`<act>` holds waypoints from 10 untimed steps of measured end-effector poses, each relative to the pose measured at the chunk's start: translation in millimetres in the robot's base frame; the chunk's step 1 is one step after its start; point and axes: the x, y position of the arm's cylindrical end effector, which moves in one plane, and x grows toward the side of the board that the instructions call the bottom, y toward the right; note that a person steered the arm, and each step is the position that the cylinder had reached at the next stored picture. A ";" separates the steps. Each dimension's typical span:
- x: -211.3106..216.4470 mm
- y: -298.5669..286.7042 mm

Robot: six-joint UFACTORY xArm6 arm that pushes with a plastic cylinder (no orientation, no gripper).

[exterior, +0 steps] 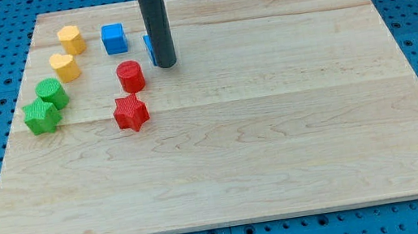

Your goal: Slide the red circle diagonal to the bottom right of the triangle

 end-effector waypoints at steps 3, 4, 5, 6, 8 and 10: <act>64.6 -49.7; 63.7 -77.1; 39.0 -82.2; 14.1 -79.9; -15.7 -109.1; 14.0 -30.1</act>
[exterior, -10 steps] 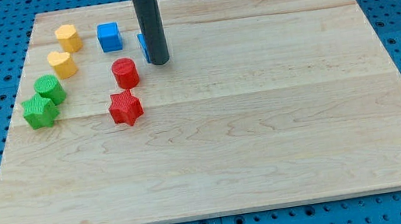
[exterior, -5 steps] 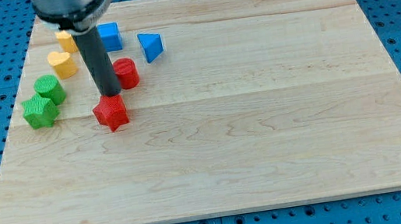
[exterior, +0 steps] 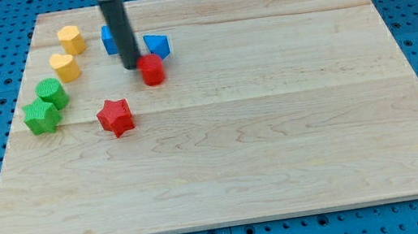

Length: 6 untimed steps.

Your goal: Slide the red circle diagonal to the bottom right of the triangle

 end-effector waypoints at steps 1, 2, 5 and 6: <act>32.3 26.5; 10.1 29.5; -82.8 112.3; -61.1 100.8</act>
